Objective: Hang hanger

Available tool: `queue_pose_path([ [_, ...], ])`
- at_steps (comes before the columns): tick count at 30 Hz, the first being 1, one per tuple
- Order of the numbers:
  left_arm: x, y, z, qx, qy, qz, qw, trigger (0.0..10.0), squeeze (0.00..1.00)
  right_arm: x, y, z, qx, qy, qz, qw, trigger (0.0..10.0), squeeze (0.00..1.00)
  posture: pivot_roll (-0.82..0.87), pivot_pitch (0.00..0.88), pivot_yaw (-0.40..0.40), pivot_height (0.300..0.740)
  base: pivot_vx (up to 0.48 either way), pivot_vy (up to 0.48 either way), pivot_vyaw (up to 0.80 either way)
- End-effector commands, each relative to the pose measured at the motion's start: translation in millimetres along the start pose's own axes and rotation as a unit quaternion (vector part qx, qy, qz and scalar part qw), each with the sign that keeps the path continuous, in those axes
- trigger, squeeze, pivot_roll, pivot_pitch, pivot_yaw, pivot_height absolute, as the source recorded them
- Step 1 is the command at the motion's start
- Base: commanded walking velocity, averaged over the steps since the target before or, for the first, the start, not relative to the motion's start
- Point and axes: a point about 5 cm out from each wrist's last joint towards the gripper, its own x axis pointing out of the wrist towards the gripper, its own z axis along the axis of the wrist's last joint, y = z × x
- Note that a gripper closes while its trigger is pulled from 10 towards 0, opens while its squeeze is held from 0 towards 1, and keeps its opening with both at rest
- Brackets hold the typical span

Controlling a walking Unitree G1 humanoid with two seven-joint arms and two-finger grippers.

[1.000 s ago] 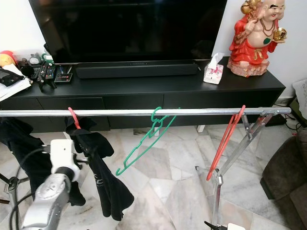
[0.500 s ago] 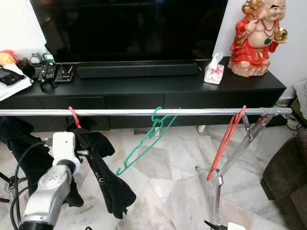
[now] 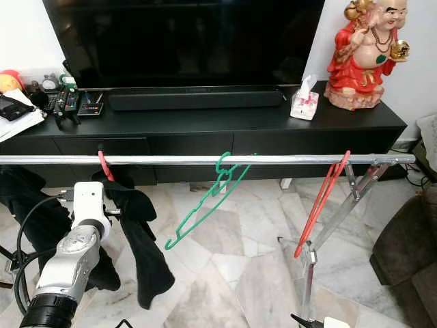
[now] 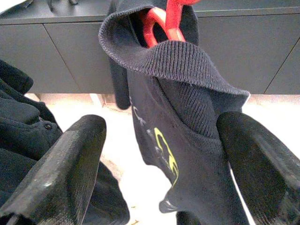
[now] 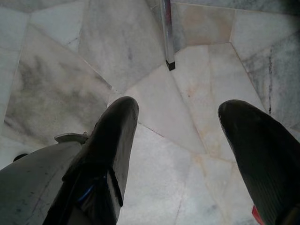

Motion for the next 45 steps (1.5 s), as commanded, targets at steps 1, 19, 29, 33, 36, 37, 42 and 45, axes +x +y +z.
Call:
queue_pose_path([
  [1, 2.7, -1.5, 3.1, 0.008, -0.005, -0.004, 1.0, 10.0, 0.0, -0.1, -3.1, -0.4, 0.006, 0.002, -0.005, 1.0, 10.0, 0.0, -0.04, 0.0, -0.054, 0.74, 0.0, 0.0, 0.0],
  [19, 13.2, -3.1, -9.9, -0.005, 0.006, 0.003, 1.0, 0.0, 0.0, -0.3, -3.1, -1.1, 0.008, 0.003, -0.005, 1.0, 10.0, 0.0, -0.05, 0.0, -0.053, 0.74, 0.0, 0.0, 0.0],
  [29, 14.4, -4.9, -3.3, -0.021, -0.022, 0.004, 1.0, 0.0, 0.0, -0.3, -2.8, -1.2, 0.007, 0.003, -0.004, 1.0, 10.0, 0.0, -0.04, 0.0, -0.054, 0.74, 0.0, 0.0, 0.0],
  [33, 15.1, -5.6, -4.5, -0.016, -0.02, 0.004, 1.0, 0.0, 0.0, -0.3, -2.7, -1.2, 0.008, 0.003, -0.003, 1.0, 10.0, 0.0, -0.05, 0.0, -0.053, 0.74, 0.0, 0.0, 0.0],
  [36, 15.1, -6.0, -4.9, -0.012, -0.019, 0.005, 1.0, 0.0, 0.0, -0.3, -2.6, -1.2, 0.008, 0.003, -0.003, 1.0, 10.0, 0.0, -0.05, 0.0, -0.052, 0.74, 0.0, 0.0, 0.0],
  [37, 15.0, -6.3, -5.1, -0.012, -0.02, 0.005, 1.0, 0.0, 0.0, -0.3, -2.6, -1.2, 0.008, 0.003, -0.004, 1.0, 10.0, 0.0, -0.05, 0.0, -0.052, 0.74, 0.0, 0.0, 0.0],
  [42, 14.6, -7.2, -6.1, -0.01, -0.021, 0.003, 1.0, 0.0, 0.0, -0.3, -2.6, -1.3, 0.008, 0.003, -0.004, 1.0, 10.0, 0.0, -0.04, 0.0, -0.053, 0.74, 0.0, 0.0, 0.0],
  [45, 14.5, -7.4, -7.0, -0.008, -0.019, 0.003, 1.0, 0.0, 0.0, -0.3, -2.5, -1.3, 0.008, 0.003, -0.003, 1.0, 10.0, 0.0, -0.04, 0.0, -0.053, 0.74, 0.0, 0.0, 0.0],
])
